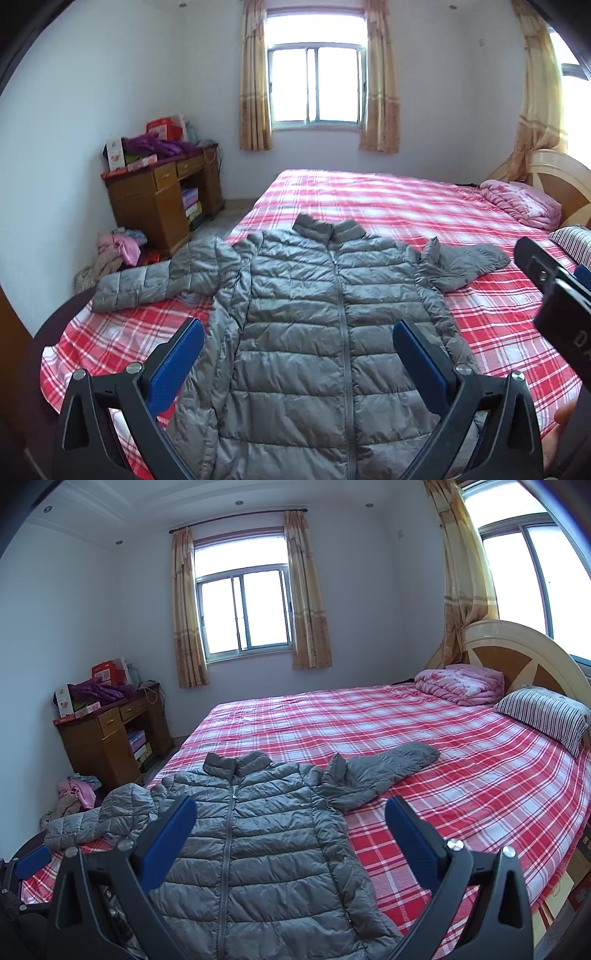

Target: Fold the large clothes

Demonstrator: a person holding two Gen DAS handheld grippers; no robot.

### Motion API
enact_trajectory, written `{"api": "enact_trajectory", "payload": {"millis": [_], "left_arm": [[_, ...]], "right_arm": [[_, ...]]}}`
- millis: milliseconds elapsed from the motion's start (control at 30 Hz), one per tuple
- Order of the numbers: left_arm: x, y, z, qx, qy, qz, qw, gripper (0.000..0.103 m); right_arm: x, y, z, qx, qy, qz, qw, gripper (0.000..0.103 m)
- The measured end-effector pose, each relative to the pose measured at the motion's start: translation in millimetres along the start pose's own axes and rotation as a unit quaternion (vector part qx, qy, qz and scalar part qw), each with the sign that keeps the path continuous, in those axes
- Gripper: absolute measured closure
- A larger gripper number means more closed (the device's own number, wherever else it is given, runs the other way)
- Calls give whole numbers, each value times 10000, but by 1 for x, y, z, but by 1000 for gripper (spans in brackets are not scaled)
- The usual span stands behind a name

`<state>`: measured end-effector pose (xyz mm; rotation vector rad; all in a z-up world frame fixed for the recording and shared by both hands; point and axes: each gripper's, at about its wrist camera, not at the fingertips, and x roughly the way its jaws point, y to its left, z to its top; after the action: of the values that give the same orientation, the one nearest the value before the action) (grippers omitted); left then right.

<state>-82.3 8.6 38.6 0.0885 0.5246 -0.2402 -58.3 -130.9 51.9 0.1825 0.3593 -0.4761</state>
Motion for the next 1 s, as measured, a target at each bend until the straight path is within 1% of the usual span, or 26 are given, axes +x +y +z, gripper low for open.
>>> {"api": "enact_trajectory", "payload": {"millis": [100,200,267,300,367,467,567,633,767,900,1000], "left_arm": [[-6,-5,-2,80,-183,17,9998,1],[-13,-5,-2,64,-412,46,9991,1],[-17,-4,-2,34,-479,91,9988,1],[-18,-3,-3,16,-453,108,9989,1],[-17,-4,-6,23,-261,90,9996,1],[-12,-9,-13,101,134,-57,9998,1],[-11,-9,-19,15,345,-211,9992,1],[-14,-8,-23,-22,317,-172,9993,1],[-28,-8,-30,36,99,25,9999,1],[-35,-6,-36,17,139,4,9999,1],[-38,-3,-40,1,138,64,9999,1]], "right_arm": [[-4,1,0,-87,-71,-77,9999,0],[-5,1,1,-108,-110,-113,9998,0],[-6,0,2,-112,-138,-149,9997,0],[-6,-1,2,-98,-143,-156,9997,0],[-7,-2,3,-73,-116,-156,9998,0],[-11,-2,1,-102,-114,-233,9996,0],[-18,3,-1,-260,-214,-380,9987,0],[-24,5,-2,-312,-269,-376,9984,0],[-35,6,-6,-382,-321,-363,9981,0],[-43,5,-11,-351,-336,-323,9983,0],[-50,4,-13,-350,-358,-283,9983,0]]}}
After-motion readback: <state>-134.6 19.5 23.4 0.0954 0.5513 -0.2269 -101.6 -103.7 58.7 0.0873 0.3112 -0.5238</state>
